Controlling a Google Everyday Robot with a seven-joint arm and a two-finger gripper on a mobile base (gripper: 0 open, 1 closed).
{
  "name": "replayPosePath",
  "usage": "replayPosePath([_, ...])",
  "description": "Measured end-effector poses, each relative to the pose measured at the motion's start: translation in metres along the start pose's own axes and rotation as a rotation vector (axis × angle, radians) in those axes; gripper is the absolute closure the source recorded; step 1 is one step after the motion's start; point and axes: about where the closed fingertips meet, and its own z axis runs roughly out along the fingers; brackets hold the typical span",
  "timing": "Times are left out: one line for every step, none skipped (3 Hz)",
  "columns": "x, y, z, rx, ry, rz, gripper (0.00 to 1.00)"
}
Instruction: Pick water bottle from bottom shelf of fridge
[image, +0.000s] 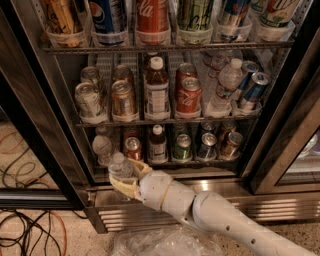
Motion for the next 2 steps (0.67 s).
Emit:
replayPosePath([0.001, 0.014, -0.026, -0.022, 0.035, 0.017, 1.00])
replayPosePath([-0.001, 0.029, -0.058, 0.007, 0.076, 0.025, 1.00])
